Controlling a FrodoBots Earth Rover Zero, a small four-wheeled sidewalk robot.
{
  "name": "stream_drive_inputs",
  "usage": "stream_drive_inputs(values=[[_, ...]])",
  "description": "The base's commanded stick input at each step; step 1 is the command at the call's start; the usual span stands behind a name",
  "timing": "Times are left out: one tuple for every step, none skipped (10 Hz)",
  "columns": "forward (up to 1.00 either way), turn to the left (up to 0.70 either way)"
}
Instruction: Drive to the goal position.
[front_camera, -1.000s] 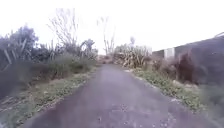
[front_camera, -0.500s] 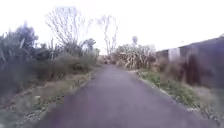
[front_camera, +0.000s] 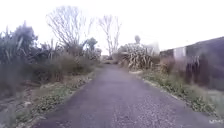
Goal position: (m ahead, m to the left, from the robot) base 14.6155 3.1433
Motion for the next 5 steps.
stream_drive_inputs(values=[[0.70, -0.35], [0.70, -0.35], [0.70, -0.32], [0.70, -0.21], [0.70, -0.10]])
